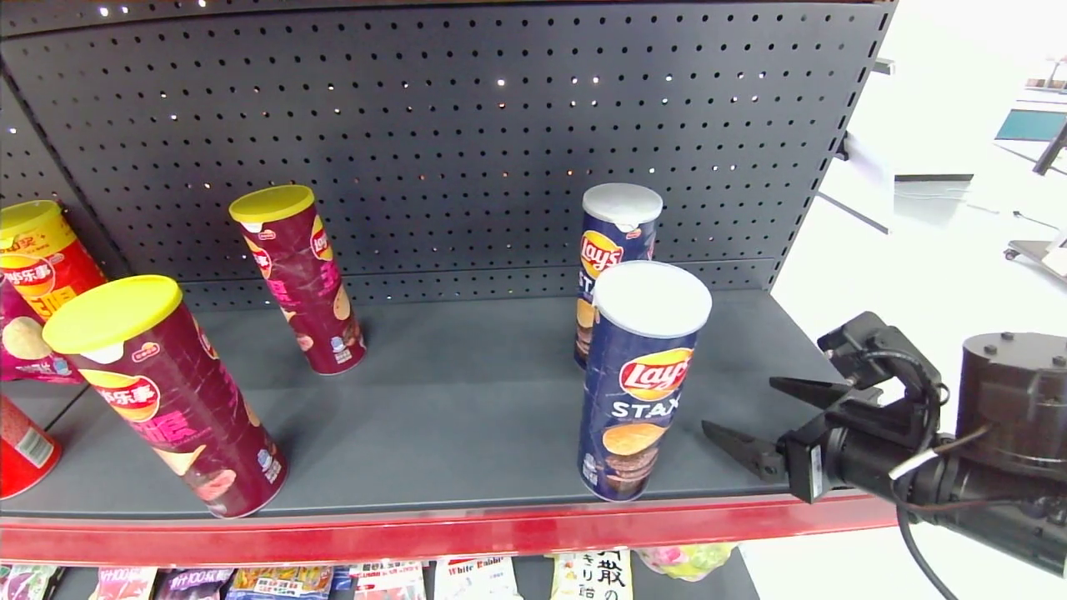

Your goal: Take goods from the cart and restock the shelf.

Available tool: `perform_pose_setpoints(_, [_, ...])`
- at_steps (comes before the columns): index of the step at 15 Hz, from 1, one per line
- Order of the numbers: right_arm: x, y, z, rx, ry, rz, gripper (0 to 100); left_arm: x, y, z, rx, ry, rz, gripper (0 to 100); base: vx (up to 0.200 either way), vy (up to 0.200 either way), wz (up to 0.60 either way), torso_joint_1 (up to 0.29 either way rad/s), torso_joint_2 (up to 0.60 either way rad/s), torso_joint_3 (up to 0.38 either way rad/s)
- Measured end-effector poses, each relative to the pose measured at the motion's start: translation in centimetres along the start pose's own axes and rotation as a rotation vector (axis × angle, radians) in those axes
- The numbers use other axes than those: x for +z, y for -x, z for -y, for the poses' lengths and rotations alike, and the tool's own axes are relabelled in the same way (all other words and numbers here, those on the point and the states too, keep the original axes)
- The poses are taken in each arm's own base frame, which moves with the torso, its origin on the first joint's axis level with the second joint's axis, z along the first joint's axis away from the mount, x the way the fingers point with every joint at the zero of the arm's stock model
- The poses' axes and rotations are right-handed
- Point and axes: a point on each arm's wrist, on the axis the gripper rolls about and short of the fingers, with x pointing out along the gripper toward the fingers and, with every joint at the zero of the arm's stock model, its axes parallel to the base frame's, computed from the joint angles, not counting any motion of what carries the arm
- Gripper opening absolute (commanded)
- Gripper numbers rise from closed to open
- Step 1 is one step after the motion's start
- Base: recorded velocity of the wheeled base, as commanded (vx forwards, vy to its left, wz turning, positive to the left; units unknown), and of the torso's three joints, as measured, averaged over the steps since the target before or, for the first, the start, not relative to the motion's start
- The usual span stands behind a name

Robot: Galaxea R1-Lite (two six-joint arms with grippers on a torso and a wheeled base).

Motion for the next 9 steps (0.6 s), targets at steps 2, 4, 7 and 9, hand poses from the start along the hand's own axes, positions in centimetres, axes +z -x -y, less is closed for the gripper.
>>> perform_pose_setpoints(2, [0.0,-0.8,-0.2,-0.021,0.002,-0.015,100,0.0,0.0,0.0,0.000,0.000,0.000,100,0.000,0.000,0.00,0.000,0.00,0.000])
perform_pose_setpoints(4, [-0.2,-1.3,-0.5,-0.016,0.009,-0.034,100,0.0,0.0,0.0,0.000,0.000,0.000,100,0.000,0.000,0.00,0.000,0.00,0.000])
perform_pose_setpoints(7, [-0.4,-1.8,-1.1,0.007,0.019,-0.050,100,0.0,0.0,0.0,0.000,0.000,0.000,100,0.000,0.000,0.00,0.000,0.00,0.000])
perform_pose_setpoints(9, [-0.3,-2.1,-1.4,0.018,0.025,-0.048,100,0.0,0.0,0.0,0.000,0.000,0.000,100,0.000,0.000,0.00,0.000,0.00,0.000])
